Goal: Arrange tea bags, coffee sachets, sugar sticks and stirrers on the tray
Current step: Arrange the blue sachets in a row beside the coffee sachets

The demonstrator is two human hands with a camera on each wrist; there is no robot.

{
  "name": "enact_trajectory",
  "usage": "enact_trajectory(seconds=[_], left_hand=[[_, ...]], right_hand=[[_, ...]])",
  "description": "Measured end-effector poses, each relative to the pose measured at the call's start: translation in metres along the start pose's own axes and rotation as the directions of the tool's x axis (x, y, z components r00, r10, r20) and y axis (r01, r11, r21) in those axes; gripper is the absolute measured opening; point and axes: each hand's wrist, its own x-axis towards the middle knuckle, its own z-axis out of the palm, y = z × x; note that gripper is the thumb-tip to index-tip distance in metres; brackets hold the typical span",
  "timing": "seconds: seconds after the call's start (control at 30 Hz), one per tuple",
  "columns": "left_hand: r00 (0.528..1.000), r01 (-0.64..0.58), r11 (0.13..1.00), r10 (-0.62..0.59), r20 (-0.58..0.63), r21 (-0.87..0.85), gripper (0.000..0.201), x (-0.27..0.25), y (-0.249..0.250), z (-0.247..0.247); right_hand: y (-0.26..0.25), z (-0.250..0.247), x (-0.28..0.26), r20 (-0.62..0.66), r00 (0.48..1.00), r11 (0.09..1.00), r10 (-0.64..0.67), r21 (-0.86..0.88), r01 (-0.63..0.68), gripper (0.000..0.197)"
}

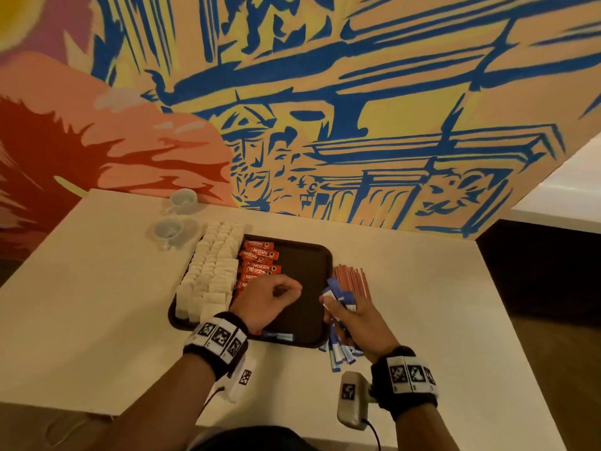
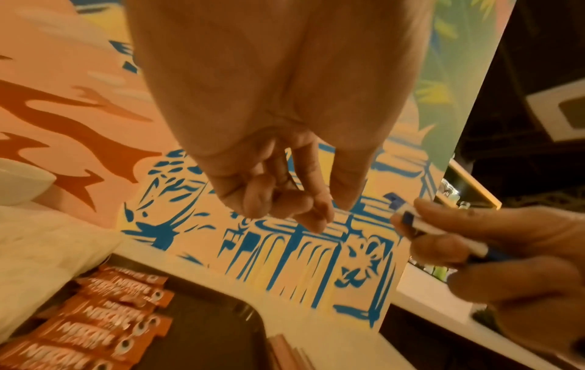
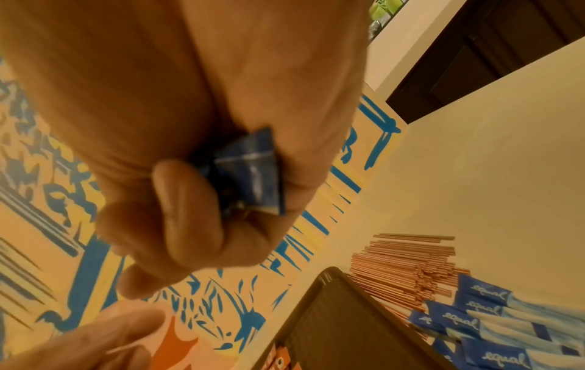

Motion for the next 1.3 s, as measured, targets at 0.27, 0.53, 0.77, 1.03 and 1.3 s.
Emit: enact_trajectory(seconds=[0.27, 0.53, 0.77, 1.03, 1.3], left_hand=[[0.988, -0.144, 0.958, 0.151, 0.009, -0.248, 0.013, -0.037, 0.048, -0.003], [0.994, -0.091, 0.866, 0.049, -0.096, -0.492, 0.013, -0.051, 0.057, -0.013], [0.994, -0.104, 0.861, 0.077, -0.074, -0.498, 0.009, -0.064, 0.052, -0.020], [0.995, -0.093, 0.914, 0.077, -0.057, -0.395, 0.020, -0.075, 0.051, -0.018], [0.999, -0.029, 0.938, 0.035, 0.010, -0.346, 0.009, -0.076, 0.044, -0.019]], right_hand=[[-0.010, 0.013, -0.023, 0.070, 0.988, 0.990, -0.140, -0.018, 0.142, 0.019], [-0.011, 0.013, -0.028, 0.013, 0.993, 0.986, -0.119, -0.115, 0.120, 0.012], [-0.007, 0.008, -0.038, -0.158, 0.987, 0.987, -0.034, 0.152, 0.058, 0.041], [-0.010, 0.012, -0.049, -0.123, 0.988, 0.966, -0.096, 0.228, 0.122, 0.056], [-0.008, 0.012, -0.046, -0.219, 0.969, 0.948, -0.118, 0.267, 0.176, 0.013]])
